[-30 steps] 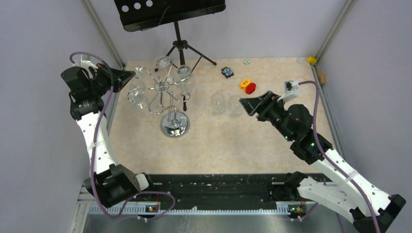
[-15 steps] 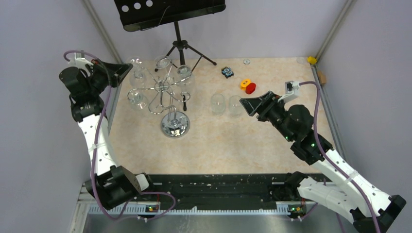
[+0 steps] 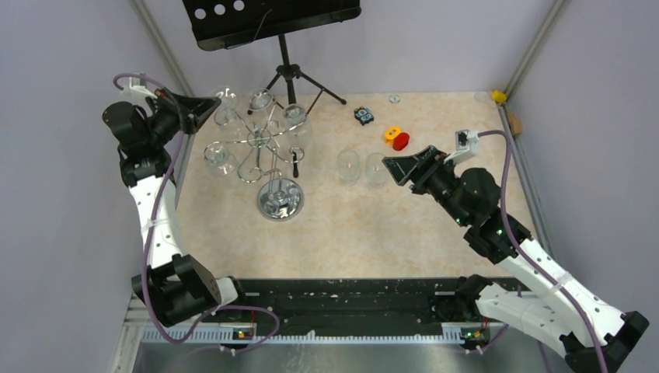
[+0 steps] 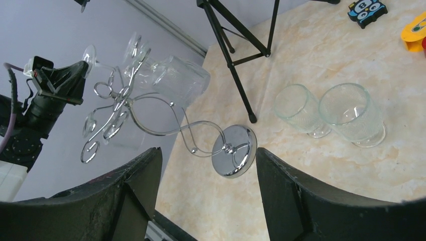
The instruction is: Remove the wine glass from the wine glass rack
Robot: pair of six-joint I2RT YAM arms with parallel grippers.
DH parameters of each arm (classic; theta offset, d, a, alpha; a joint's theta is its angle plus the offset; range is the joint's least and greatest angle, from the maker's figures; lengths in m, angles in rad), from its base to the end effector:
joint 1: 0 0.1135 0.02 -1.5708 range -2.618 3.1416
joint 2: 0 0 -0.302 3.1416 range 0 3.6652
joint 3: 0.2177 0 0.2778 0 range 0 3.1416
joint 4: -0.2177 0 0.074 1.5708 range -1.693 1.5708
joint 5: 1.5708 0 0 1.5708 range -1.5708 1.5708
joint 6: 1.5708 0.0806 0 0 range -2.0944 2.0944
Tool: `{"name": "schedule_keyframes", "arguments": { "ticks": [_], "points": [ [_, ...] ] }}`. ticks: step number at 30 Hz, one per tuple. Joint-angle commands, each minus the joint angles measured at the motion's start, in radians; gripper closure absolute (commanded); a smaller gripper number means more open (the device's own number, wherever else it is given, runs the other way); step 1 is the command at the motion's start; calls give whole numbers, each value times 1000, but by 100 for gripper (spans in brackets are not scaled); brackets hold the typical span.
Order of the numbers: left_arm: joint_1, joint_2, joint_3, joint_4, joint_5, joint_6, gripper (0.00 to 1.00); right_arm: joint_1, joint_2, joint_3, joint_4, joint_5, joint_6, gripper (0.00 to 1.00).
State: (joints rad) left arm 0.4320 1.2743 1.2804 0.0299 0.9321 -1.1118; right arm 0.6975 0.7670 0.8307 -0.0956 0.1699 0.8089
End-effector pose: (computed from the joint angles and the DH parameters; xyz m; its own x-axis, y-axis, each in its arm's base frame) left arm 0.3219 0.0771 0.4684 -0.4150 -0.7798 -0.4687 0.2415 0.4022 -0.8831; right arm 0.1795 0.1327 0.3953 -0.3812 0.6110 -0.6938 -0.3299 0.6112 0.7194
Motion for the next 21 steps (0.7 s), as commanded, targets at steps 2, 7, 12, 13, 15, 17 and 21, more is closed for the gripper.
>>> {"name": "schedule_keyframes", "arguments": {
  "ticks": [2, 7, 12, 13, 15, 17, 21],
  "points": [
    [-7, -29, -11, 98, 40, -47, 100, -6, -7, 3, 40, 1, 4, 30],
    [-6, -71, -27, 37, 35, -60, 100, -6, -10, 4, 37, 2, 4, 30],
    [-4, -106, -29, -50, 11, -44, 100, -6, -12, 5, 35, 3, 4, 30],
    [-4, -115, -19, -87, -7, -21, 100, -6, -12, 5, 35, 5, 4, 30],
    [-4, -131, 4, -166, -55, 20, 100, -6, -14, 7, 33, 4, 4, 30],
    [0, -142, 23, -237, -103, 45, 100, -6, -17, 8, 31, 6, 4, 30],
    [14, -158, 36, -310, -176, 69, 100, -6, -21, 15, 21, 10, -3, 30]
  ]
}}
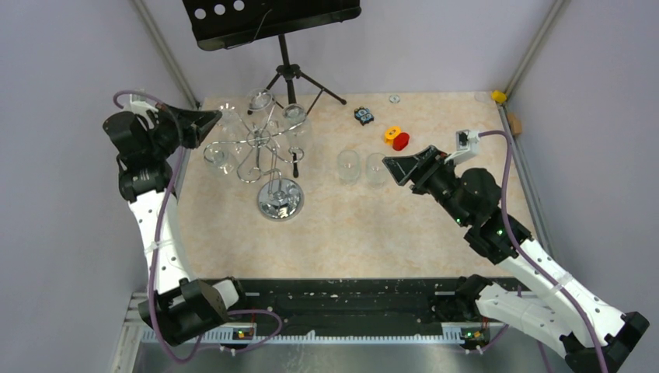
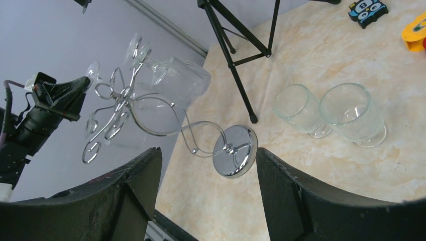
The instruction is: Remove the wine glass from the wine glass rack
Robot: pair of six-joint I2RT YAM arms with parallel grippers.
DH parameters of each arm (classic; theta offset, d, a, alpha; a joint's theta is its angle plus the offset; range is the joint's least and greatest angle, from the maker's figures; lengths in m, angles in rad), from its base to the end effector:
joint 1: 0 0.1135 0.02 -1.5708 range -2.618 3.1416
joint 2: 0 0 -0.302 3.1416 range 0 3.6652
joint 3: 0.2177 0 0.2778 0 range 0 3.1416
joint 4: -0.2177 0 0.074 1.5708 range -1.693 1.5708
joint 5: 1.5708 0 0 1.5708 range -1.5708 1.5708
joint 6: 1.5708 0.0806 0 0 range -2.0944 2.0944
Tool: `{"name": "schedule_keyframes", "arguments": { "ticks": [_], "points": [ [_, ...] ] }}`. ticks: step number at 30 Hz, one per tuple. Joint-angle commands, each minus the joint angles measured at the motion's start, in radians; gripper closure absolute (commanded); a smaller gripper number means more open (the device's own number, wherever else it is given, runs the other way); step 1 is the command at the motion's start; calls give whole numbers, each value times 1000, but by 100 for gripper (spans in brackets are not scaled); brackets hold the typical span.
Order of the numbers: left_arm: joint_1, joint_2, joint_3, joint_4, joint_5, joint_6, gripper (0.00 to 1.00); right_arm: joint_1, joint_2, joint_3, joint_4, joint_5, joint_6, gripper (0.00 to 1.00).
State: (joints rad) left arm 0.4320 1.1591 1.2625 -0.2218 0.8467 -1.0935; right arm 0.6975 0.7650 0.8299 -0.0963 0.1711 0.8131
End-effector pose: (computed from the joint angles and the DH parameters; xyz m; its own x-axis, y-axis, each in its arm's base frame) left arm 0.2880 0.0663 0.4629 -0.4029 -0.8337 -0.3776 0.0876 0.3755 -0.9227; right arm 0.1792 0.1322 0.3953 -0.3816 0.6142 -0.6908 -0.3278 0.6088 0.7224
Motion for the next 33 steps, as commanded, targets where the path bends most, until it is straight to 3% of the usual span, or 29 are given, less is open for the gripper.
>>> {"name": "schedule_keyframes", "arguments": {
  "ticks": [1, 17, 24, 33],
  "points": [
    [16, -49, 53, -61, -105, 52, 100, -6, -20, 21, 15, 9, -12, 30],
    [62, -123, 274, -319, -405, 238, 100, -5, -30, 11, 16, 15, -9, 30],
    [61, -125, 420, -365, -292, 289, 100, -5, -20, 12, 30, -1, -5, 30],
    [59, -202, 498, -255, -118, 172, 100, -5, 11, 9, 66, -53, -9, 28]
  ]
}}
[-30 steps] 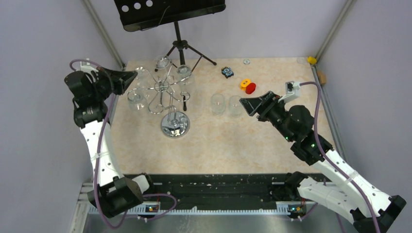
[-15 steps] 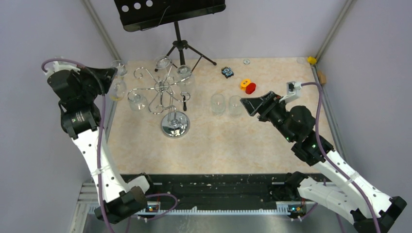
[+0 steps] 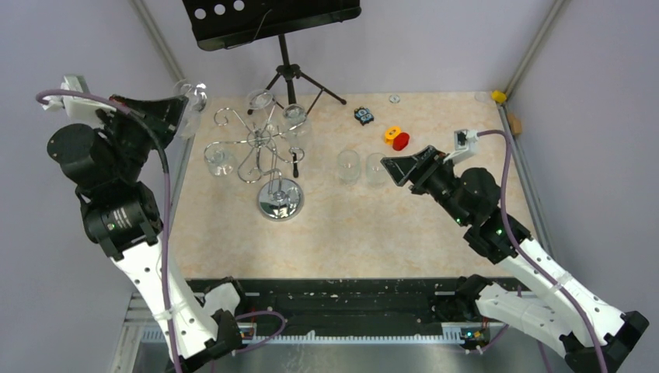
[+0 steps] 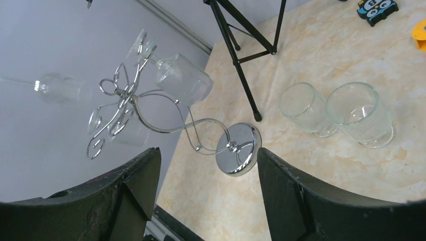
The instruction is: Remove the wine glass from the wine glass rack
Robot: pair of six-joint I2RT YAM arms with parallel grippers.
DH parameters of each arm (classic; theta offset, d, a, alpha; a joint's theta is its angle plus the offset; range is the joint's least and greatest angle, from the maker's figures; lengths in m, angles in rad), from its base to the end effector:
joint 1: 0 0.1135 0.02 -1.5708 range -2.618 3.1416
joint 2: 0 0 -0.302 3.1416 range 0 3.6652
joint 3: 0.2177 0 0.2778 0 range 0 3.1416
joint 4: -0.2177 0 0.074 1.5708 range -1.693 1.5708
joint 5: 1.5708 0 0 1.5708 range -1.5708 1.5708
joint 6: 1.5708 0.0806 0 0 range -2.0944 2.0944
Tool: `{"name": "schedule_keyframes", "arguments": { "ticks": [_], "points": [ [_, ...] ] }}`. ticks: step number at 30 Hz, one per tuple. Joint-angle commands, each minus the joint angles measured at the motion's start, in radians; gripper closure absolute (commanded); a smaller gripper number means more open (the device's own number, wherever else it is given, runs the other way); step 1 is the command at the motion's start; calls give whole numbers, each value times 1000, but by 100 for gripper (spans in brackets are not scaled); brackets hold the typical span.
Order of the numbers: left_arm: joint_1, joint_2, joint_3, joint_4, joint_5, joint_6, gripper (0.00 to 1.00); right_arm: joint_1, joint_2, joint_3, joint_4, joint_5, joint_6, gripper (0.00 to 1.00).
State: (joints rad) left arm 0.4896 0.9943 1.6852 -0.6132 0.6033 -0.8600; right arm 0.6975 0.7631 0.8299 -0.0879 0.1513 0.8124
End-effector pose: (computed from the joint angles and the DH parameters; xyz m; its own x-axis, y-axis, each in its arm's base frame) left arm 0.1681 0.0378 0.5967 -0.0401 -0.7285 -0.6838 0.1250 0.6754 -0.7268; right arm 0.1780 0.1333 0.3970 -0.3882 0.6110 -0.6899 -0.3455 0.5975 0.7236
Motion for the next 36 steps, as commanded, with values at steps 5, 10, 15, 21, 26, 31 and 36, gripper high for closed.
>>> {"name": "schedule_keyframes", "arguments": {
  "ticks": [5, 10, 15, 21, 26, 31, 36],
  "points": [
    [-16, -54, 50, 292, 266, -227, 100, -6, 13, -21, 187, -90, -44, 25],
    [-36, -52, -37, 562, 359, -437, 100, -6, 6, -52, 305, -127, -92, 22],
    [-56, -48, -147, 875, 394, -661, 100, -6, 6, -64, 361, -172, -108, 20],
    [-244, -43, -211, 938, 336, -675, 100, -6, 17, -89, 487, -252, -160, 19],
    [-514, 9, -229, 837, 242, -571, 100, -6, 33, -81, 583, -311, -246, 19],
    [-632, 51, -249, 831, 213, -546, 100, -6, 19, -32, 589, -409, -377, 32],
    [-795, 127, -238, 825, 220, -516, 100, -6, 35, 84, 489, -572, -570, 47]
  ]
}}
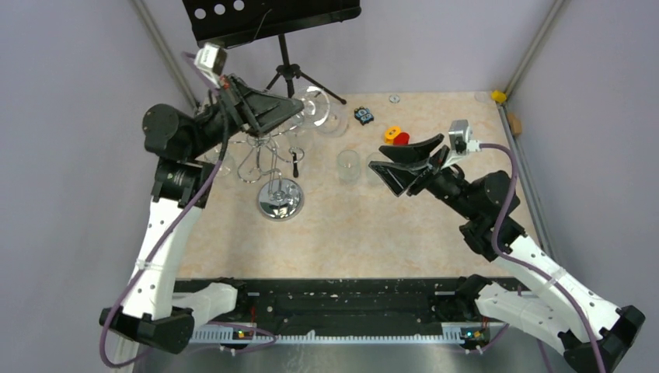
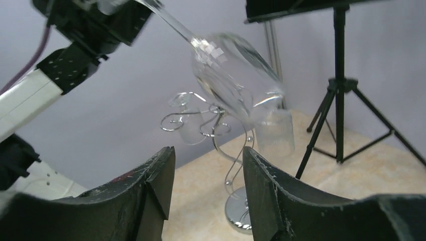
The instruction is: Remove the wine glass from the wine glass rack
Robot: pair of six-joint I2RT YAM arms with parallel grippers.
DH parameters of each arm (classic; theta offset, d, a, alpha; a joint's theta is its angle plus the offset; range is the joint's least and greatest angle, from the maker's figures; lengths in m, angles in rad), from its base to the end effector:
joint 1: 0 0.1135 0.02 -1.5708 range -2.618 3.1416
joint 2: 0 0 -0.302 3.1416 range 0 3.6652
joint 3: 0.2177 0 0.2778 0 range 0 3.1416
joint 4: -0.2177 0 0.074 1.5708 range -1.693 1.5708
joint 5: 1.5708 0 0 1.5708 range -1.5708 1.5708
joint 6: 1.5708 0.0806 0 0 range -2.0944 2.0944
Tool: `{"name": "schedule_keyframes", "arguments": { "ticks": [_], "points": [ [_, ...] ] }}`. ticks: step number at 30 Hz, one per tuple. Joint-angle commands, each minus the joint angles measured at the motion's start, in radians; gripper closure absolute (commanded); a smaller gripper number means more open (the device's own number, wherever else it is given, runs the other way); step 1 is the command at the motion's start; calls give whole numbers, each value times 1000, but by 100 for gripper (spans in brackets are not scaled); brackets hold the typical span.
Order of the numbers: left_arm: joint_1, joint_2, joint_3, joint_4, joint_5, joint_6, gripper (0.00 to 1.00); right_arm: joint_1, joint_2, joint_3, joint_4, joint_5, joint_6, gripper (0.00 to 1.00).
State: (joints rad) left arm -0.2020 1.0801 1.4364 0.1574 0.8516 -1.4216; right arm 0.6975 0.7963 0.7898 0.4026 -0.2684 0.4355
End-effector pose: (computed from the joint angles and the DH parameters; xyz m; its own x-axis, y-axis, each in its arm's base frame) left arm 0.2050 -0.1039 0.5932 -0.6939 -0.5229 -0.4951 0.5911 -0.0211 -0.8063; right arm 0.1552 0.1579 0.4461 -0.0723 0.4702 -0.8796 -0.8563 0.4230 0.2964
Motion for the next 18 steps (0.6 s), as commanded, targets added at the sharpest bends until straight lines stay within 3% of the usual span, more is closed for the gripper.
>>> {"name": "schedule_keyframes", "arguments": {
  "ticks": [1, 11, 18],
  "points": [
    [-134, 55, 13, 51, -27, 55, 100, -6, 5, 142, -19, -178, -230, 48],
    [-309, 134, 10, 9, -6, 141, 100, -6, 37, 240, -137, -212, -514, 53],
    [-368, 160, 18, -20, 10, 191, 100, -5, 44, 222, -164, -281, -639, 55]
  ]
}}
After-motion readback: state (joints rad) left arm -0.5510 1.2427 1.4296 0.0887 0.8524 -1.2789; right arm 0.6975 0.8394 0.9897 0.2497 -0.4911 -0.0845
